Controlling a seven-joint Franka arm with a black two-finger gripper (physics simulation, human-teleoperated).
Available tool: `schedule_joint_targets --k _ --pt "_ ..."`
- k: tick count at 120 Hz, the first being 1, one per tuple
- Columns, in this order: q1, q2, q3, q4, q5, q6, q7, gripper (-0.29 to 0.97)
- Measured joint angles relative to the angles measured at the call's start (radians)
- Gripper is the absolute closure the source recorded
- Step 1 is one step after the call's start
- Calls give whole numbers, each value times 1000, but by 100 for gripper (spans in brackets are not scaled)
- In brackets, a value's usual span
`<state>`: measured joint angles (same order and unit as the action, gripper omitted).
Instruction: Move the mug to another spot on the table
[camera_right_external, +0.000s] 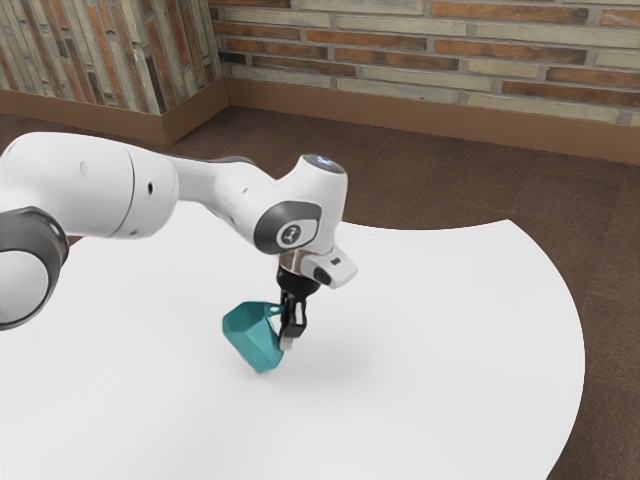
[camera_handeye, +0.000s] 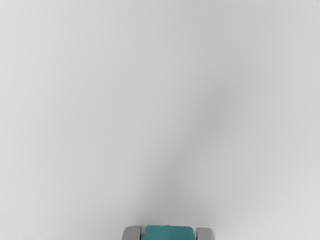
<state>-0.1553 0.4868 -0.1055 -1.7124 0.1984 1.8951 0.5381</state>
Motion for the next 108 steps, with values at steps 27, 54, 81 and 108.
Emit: schedule_joint_targets --k 27,54,81,108 --pt "23 9 5 5 10 13 -34 74" --pt "53 21 20 9 9 25 -45 74" --pt "63 28 42 11 8 42 -43 75" --pt "79 54 50 51 7 51 -35 75"
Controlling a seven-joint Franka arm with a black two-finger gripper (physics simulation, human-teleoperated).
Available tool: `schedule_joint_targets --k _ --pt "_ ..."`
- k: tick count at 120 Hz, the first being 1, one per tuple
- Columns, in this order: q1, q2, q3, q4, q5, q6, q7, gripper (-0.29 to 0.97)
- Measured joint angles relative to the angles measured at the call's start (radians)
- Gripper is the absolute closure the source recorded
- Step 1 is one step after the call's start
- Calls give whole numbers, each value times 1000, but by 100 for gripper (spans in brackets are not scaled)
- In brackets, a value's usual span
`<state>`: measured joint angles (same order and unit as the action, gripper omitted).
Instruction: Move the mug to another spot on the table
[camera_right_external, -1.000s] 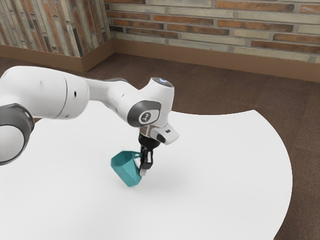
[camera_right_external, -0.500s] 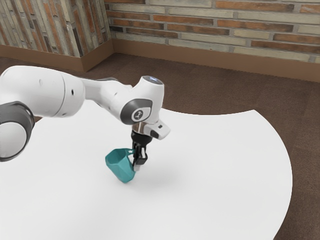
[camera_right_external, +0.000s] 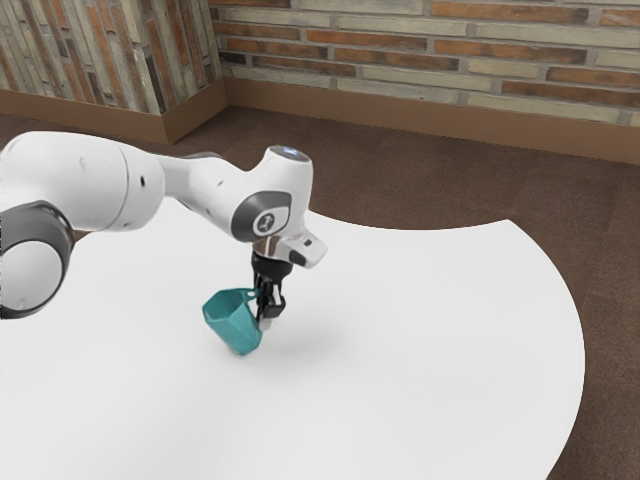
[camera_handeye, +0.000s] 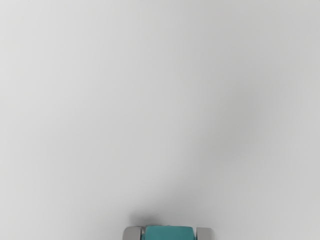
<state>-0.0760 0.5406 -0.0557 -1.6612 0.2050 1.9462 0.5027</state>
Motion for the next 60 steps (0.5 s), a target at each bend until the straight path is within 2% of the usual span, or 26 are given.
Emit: schedule_joint_targets --k 57,60 --pt "29 29 18 18 -7 6 23 78" --pt "29 29 18 15 -12 6 24 73"
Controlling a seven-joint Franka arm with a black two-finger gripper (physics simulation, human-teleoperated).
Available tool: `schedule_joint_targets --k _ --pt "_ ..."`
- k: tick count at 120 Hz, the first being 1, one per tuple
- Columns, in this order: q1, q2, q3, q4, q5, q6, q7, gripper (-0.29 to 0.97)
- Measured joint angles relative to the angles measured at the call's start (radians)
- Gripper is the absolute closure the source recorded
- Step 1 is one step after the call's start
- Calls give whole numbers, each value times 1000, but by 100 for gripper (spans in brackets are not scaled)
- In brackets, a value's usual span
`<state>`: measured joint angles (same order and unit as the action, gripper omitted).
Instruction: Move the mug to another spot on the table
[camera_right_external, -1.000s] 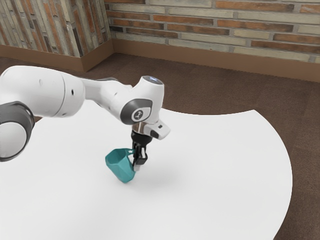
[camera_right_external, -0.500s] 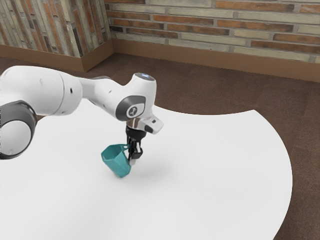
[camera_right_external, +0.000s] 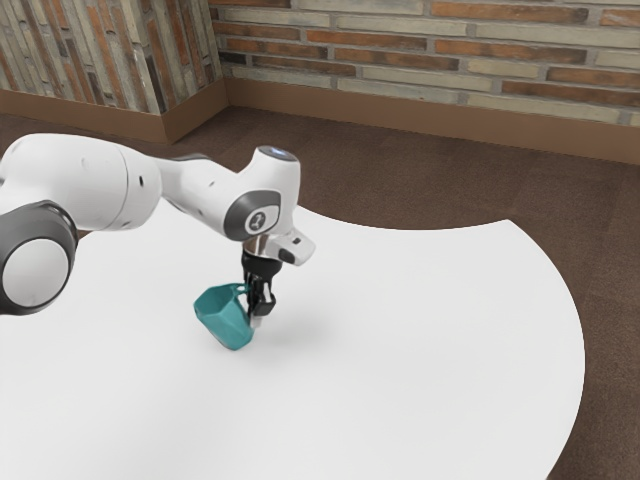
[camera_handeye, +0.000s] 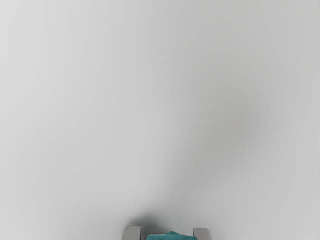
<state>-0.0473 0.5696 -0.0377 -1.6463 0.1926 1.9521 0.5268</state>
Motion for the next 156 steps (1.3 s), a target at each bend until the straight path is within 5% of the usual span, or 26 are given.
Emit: schedule_joint_targets --k 24,49,113,156 --pt "1 1 4 -18 -83 4 21 32" --pt "-20 -7 -4 -29 -107 43 36 12" --pt "-29 -95 11 -51 -109 71 59 1" --pt "-17 -338 11 -81 -131 85 -37 0"
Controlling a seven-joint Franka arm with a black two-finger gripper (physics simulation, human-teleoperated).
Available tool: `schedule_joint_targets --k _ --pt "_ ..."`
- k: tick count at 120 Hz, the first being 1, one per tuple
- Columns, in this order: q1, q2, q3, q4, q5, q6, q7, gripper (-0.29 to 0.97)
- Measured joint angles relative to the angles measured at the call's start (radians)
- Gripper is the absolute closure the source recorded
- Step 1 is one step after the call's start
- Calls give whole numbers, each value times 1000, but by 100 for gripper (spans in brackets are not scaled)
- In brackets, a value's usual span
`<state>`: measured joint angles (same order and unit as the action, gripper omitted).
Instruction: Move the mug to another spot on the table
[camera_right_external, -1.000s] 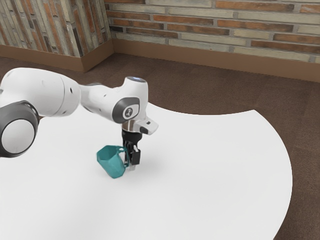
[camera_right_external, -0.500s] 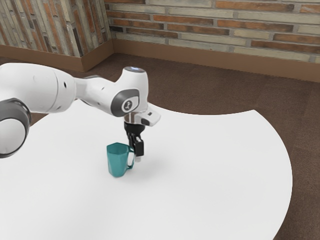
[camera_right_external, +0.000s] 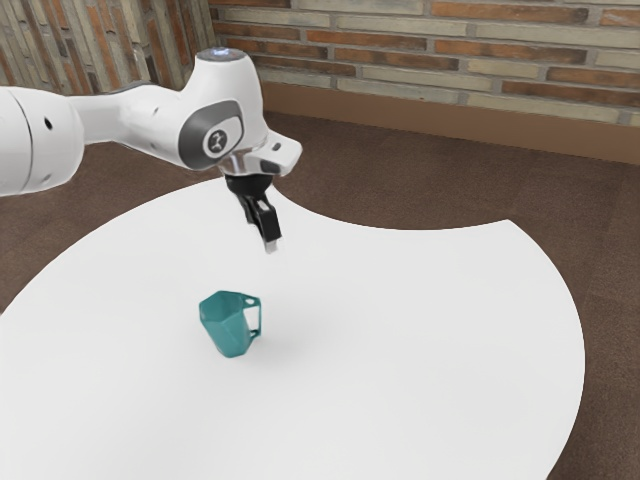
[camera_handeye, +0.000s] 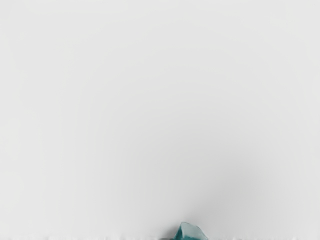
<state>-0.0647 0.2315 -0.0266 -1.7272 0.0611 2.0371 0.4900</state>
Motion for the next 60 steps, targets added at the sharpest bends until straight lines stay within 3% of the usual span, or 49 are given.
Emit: schedule_joint_targets --k 26,60 --pt "-5 -135 48 -3 15 -78 -137 0" --pt "-3 -182 79 4 25 -171 -264 0"
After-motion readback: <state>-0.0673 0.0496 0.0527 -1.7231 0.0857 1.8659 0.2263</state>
